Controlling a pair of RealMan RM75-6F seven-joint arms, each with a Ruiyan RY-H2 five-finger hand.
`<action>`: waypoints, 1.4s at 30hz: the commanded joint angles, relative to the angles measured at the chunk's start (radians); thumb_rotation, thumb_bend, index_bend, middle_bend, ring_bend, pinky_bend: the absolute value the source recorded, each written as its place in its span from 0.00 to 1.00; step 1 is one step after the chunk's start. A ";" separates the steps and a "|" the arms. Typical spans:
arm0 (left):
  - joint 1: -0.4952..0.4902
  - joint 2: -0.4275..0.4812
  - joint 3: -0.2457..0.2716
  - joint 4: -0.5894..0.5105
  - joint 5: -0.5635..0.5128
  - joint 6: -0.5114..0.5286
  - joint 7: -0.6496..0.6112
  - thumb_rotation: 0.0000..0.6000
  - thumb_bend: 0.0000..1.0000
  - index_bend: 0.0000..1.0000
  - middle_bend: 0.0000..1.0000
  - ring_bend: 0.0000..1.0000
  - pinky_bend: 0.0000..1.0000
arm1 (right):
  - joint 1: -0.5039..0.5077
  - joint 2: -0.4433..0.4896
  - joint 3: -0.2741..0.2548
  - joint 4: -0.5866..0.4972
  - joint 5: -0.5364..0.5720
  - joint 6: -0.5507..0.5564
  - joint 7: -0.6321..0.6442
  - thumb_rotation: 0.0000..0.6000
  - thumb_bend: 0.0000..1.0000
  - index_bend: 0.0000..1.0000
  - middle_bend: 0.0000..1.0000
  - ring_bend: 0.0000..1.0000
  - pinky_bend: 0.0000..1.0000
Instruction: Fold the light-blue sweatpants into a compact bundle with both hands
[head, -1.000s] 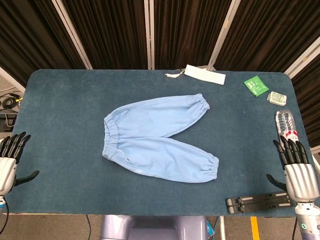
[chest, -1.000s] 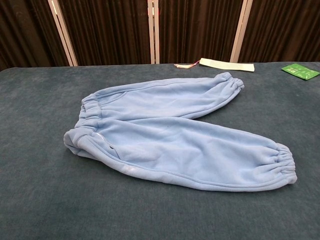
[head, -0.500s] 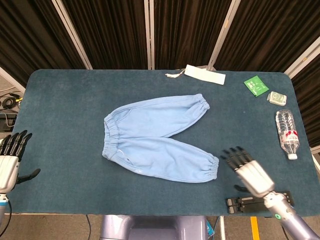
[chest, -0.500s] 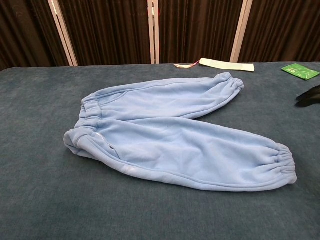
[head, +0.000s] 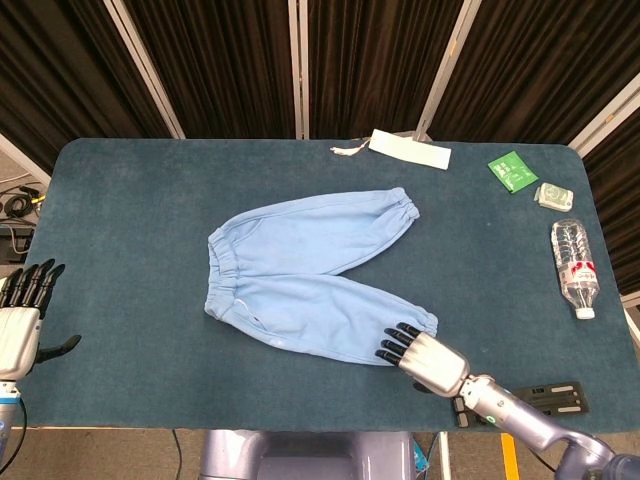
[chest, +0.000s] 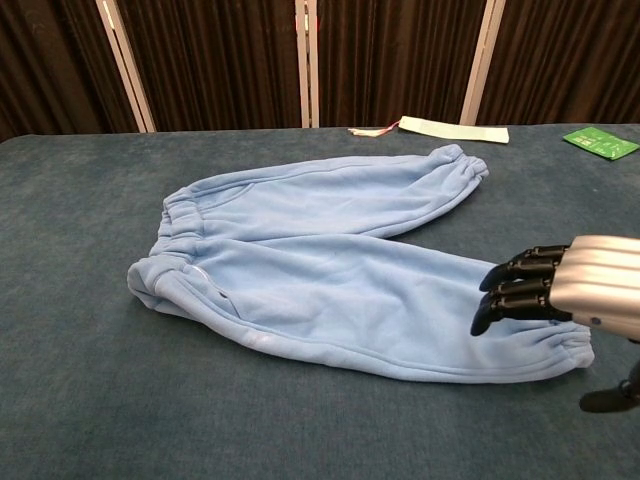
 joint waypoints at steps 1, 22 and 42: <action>0.000 0.000 0.000 0.001 0.000 0.000 0.000 1.00 0.00 0.00 0.00 0.00 0.00 | 0.014 -0.033 0.002 0.034 0.004 -0.014 -0.041 1.00 0.00 0.30 0.29 0.19 0.25; -0.005 0.004 -0.001 0.009 -0.012 -0.017 -0.024 1.00 0.00 0.00 0.00 0.00 0.00 | 0.047 -0.203 -0.019 0.317 -0.003 0.069 -0.124 1.00 0.19 0.42 0.40 0.29 0.33; -0.149 -0.065 0.058 0.076 0.271 -0.087 0.054 1.00 0.05 0.12 0.05 0.04 0.13 | 0.051 -0.235 -0.016 0.328 0.106 0.157 0.089 1.00 0.39 0.65 0.62 0.51 0.40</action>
